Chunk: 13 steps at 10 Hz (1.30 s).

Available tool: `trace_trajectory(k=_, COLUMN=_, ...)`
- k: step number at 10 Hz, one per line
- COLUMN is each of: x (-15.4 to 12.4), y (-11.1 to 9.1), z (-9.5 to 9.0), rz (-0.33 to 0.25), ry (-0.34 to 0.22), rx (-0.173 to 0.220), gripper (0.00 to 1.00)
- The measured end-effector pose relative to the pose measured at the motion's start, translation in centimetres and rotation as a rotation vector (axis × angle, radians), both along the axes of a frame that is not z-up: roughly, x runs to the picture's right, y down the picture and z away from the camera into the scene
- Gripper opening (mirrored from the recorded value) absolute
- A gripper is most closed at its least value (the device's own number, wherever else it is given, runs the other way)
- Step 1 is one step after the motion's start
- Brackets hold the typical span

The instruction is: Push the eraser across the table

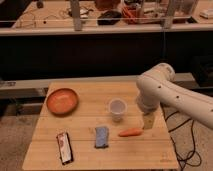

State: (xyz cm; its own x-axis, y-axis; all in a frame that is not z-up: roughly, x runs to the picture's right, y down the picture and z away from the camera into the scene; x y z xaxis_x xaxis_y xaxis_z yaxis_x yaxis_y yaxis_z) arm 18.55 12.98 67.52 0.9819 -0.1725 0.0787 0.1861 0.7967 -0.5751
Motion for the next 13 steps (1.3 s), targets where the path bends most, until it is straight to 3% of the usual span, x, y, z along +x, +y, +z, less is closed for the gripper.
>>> trace_trajectory(k=3, x=-3.0, y=0.5, z=-0.4, rz=-0.045, ry=-0.032, rx=-0.008, gripper=0.80)
trace_trajectory(k=7, x=-4.6, y=2.0, z=-1.2, rz=-0.118, ry=-0.075, rx=-0.018, gripper=0.80)
trace_trajectory(k=13, x=-8.9, y=4.4, z=-0.7, rz=-0.201, ry=-0.146, rx=-0.035, gripper=0.80)
